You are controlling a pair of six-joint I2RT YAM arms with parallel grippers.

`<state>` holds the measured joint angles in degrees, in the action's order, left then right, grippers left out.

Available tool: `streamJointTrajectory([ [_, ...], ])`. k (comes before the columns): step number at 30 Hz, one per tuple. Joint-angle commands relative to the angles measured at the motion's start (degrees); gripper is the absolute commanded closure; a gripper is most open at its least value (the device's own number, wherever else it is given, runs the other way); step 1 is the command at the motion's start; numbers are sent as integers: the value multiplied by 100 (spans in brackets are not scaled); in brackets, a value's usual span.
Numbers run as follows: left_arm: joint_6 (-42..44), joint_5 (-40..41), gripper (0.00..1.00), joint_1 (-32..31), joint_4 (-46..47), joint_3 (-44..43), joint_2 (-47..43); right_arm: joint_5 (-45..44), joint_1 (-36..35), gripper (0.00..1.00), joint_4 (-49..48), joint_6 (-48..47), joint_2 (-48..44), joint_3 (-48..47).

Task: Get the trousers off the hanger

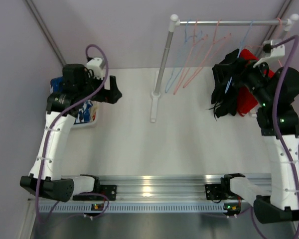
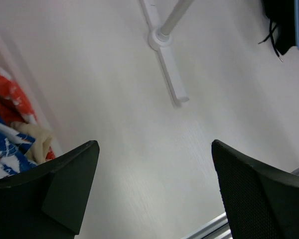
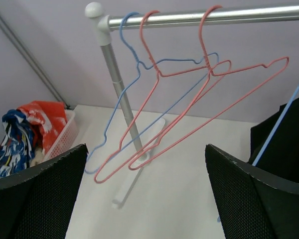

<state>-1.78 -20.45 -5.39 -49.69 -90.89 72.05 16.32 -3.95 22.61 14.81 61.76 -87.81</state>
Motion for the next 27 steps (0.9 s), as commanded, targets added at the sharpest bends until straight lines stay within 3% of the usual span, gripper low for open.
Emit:
streamJointTrajectory([
  [1,108,1321,1,-892,21,-402,203,468,69,0,-29,-382,-531,605],
  [6,-137,1657,1,-1105,144,-342,310,601,69,0,199,-1110,-1665,1827],
  [11,-104,2331,1,-1079,477,273,-314,425,69,0,332,-1305,-2457,2769],
  [19,-86,2440,1,-367,548,791,-903,478,43,1,376,-1208,-2309,3042],
  [27,-7,2388,1,-191,575,951,-1237,521,-54,1,341,-1252,-2186,2893],
])
